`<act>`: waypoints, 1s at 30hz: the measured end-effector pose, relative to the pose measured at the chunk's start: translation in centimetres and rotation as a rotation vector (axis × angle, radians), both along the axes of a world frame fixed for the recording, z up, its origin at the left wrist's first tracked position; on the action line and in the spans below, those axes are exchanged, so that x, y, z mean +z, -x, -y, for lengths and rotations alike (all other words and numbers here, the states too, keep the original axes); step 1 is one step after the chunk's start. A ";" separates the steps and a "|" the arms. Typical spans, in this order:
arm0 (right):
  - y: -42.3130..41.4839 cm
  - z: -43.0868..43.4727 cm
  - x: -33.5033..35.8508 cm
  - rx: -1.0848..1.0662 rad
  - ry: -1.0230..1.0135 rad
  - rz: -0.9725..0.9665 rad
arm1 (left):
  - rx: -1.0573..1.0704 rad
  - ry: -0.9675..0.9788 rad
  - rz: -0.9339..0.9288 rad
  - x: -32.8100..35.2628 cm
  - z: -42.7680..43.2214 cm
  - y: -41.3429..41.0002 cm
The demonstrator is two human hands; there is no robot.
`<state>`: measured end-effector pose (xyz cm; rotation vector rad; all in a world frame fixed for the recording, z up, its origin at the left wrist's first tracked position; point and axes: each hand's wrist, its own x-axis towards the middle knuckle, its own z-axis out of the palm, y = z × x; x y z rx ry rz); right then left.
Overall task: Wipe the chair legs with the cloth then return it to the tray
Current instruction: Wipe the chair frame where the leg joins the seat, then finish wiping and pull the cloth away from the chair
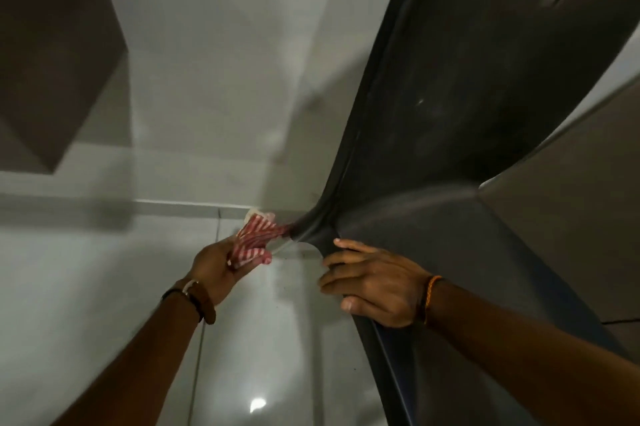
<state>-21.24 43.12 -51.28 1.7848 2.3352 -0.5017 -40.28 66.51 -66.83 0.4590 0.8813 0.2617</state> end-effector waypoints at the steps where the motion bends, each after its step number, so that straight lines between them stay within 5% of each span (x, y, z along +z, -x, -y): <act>1: 0.2 0.0 0.4 -0.009 0.004 0.020 | 0.018 0.022 -0.003 1.7 0.2 1.2; 8: 3.8 3.0 4.9 -0.271 -0.114 -0.086 | -0.358 -0.213 0.031 12.2 4.3 7.1; 13: 4.4 9.6 13.6 -0.539 -0.209 -0.142 | -0.471 -0.196 0.091 22.2 8.1 6.3; 18: 1.0 19.2 25.9 -0.758 -0.243 -0.016 | -0.546 -0.439 0.140 37.6 13.9 0.2; 22: -1.2 28.6 35.5 -0.959 -0.338 0.105 | -0.615 -0.326 0.267 46.5 19.1 -6.8; 30: -1.6 49.7 47.4 -1.382 -0.445 0.333 | -0.685 -0.535 0.225 58.3 35.8 -17.6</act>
